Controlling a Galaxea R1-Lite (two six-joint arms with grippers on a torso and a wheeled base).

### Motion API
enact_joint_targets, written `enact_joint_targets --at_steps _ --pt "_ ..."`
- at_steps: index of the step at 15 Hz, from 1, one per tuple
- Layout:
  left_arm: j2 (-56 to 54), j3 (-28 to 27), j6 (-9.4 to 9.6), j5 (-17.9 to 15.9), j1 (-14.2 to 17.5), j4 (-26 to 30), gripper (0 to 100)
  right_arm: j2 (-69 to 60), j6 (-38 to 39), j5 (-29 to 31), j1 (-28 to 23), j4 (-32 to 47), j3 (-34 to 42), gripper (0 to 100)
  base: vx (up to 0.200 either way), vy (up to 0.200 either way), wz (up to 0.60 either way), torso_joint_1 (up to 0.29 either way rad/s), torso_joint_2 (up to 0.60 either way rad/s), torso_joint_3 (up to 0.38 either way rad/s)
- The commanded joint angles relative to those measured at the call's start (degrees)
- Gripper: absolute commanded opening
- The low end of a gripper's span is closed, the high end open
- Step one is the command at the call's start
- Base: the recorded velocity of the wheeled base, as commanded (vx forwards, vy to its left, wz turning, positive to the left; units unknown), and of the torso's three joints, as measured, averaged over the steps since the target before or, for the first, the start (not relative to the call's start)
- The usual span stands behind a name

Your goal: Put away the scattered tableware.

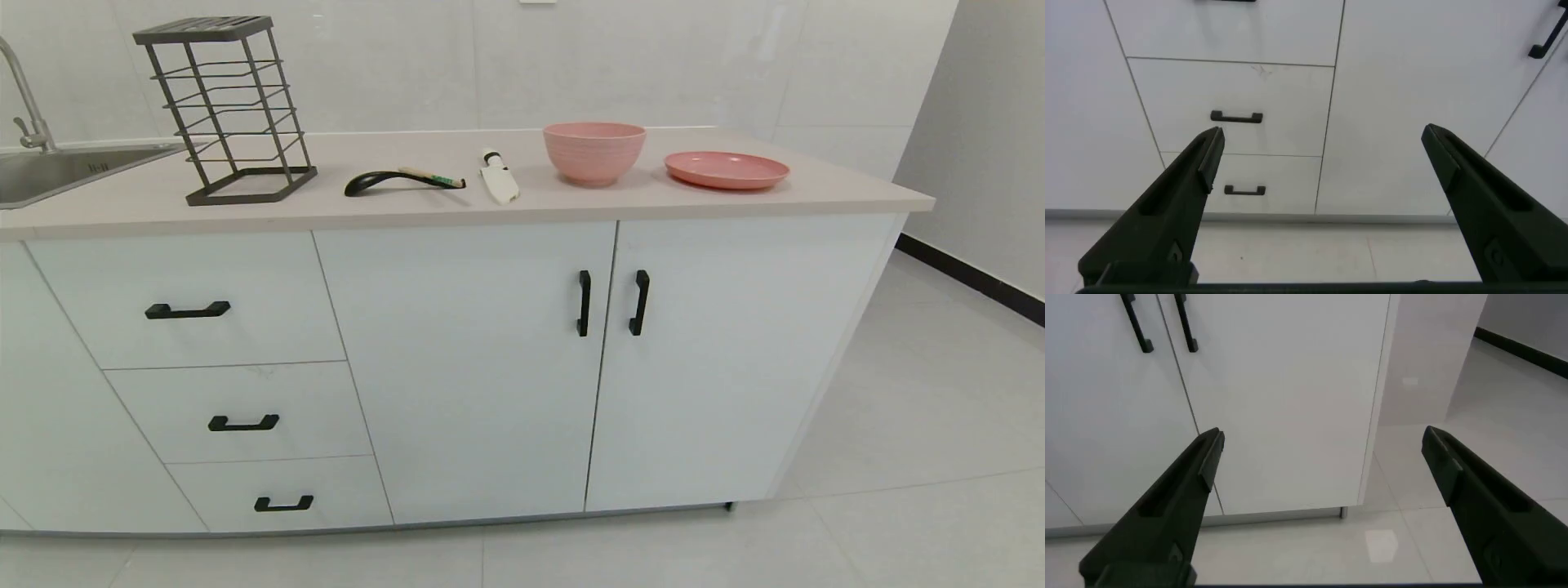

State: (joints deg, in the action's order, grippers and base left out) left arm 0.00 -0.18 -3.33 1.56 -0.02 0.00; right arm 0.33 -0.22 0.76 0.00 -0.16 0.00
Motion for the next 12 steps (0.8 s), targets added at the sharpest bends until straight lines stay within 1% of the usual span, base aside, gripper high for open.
enact_joint_targets --at_steps 1,3,10,11,12 --pt "0.0 0.0 -0.01 0.0 -0.1 0.0 100 0.0 0.5 0.3 0.0 0.1 0.0 100 0.0 0.0 -0.6 0.002 0.0 0.002" --pt "0.0 0.0 -0.1 0.0 0.0 0.0 100 0.0 0.2 -0.1 0.0 0.0 0.0 100 0.0 0.0 -0.6 0.002 0.0 0.0" --pt "0.0 0.0 -0.1 0.0 -0.1 0.0 100 0.3 -1.1 -0.1 0.4 -0.1 0.0 100 0.0 0.0 0.0 0.0 0.0 0.0" --pt "0.0 0.0 -0.1 0.0 -0.1 0.0 100 0.3 -1.7 0.2 -0.1 -0.5 -2.0 100 0.0 0.0 0.0 0.0 0.0 0.0" --pt "0.0 0.0 -0.1 0.0 0.0 0.0 100 5.8 -1.5 -0.2 0.1 -1.6 -13.6 100 0.0 0.0 0.0 0.0 0.0 0.0"
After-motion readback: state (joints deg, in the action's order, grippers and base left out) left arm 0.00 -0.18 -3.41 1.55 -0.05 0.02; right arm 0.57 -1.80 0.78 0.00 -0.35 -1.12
